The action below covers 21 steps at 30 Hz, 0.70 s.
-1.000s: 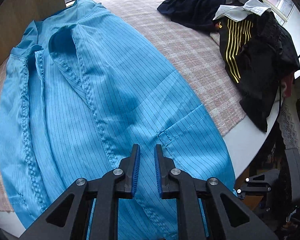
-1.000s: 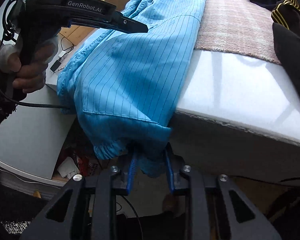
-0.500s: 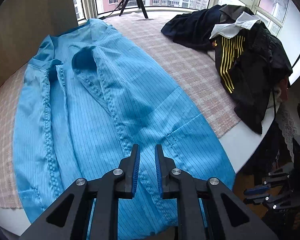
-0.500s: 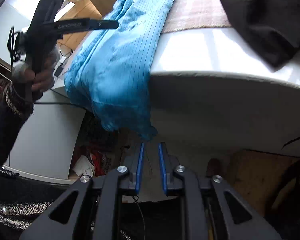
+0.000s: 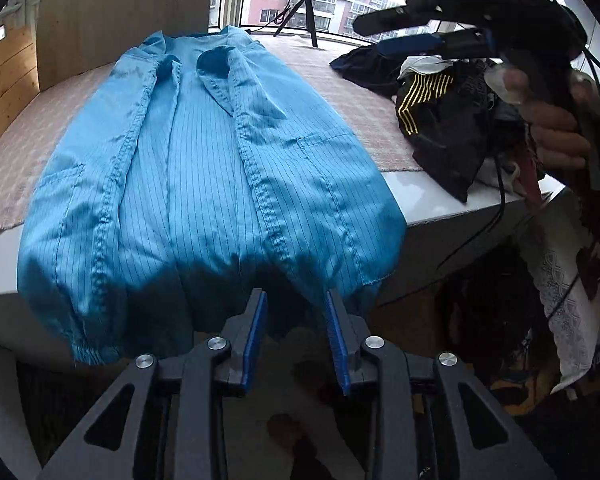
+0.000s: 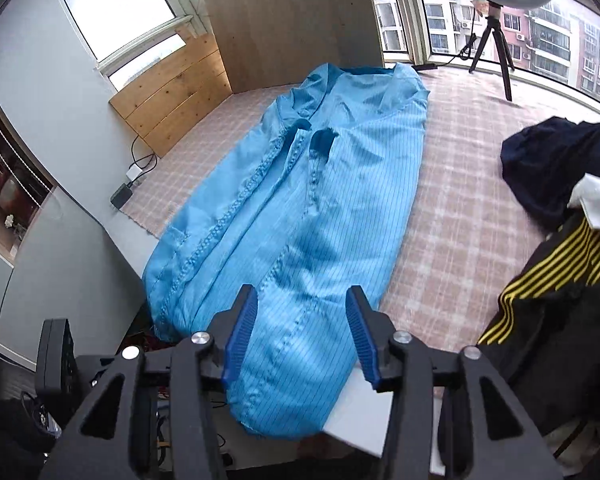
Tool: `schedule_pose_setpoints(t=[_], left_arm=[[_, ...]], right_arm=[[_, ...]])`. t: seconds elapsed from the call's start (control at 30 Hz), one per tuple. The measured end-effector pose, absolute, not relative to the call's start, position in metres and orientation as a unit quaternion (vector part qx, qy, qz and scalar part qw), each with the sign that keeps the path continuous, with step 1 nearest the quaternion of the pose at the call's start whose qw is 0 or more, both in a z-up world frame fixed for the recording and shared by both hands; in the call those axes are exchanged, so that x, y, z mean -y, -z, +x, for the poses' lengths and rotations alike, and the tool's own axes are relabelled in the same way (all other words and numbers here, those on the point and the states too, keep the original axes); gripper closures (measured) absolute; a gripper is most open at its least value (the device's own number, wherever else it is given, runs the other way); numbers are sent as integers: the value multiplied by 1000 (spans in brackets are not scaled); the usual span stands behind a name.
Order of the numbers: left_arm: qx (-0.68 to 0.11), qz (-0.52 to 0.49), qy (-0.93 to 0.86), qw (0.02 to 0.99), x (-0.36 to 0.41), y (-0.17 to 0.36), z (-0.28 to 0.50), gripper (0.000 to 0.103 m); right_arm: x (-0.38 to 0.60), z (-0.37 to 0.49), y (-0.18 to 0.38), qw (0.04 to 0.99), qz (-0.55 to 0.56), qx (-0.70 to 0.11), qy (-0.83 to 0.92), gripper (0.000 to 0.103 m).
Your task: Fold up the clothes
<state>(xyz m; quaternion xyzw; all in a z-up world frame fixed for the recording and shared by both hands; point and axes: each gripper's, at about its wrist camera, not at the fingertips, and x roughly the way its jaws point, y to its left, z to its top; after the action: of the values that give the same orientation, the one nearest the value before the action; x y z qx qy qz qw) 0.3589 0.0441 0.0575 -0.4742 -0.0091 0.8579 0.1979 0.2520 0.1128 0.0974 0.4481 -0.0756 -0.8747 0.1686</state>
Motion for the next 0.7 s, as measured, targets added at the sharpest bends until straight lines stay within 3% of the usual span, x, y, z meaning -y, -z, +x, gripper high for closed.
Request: schedule_pose_setpoints(t=[0.13,0.2,0.3,0.5,0.57,0.63,0.67,0.7], left_arm=[[45,-477,-856,192,-53,-41,370,56],[66,-479,-858,175,-55,-32,367,56],[122,-481,-856,143,-55,-14,358,44],[204,-485,-844,106,-67,19,342,43],[217,-481,-844,96,-71,23,340,52],[224,-481,-844,83,-74,24,340,91],[228,-480,-844,75,-75,24,340,95],[228,-480,-844,66,-76,23,341,96]], right_arm=[[-89,172,-125,149,466,-21,872,49],[-76,126,-124,154,480,-65,861,49],[-58,64,-104,143,514,-124,837,49],[-29,-1,-48,153,557,-207,789,49],[-23,-9,-34,156,559,-238,779,49],[-21,-15,-24,164,564,-251,769,49],[-21,-17,-19,167,568,-256,764,51],[-21,-18,-15,170,572,-261,759,66]])
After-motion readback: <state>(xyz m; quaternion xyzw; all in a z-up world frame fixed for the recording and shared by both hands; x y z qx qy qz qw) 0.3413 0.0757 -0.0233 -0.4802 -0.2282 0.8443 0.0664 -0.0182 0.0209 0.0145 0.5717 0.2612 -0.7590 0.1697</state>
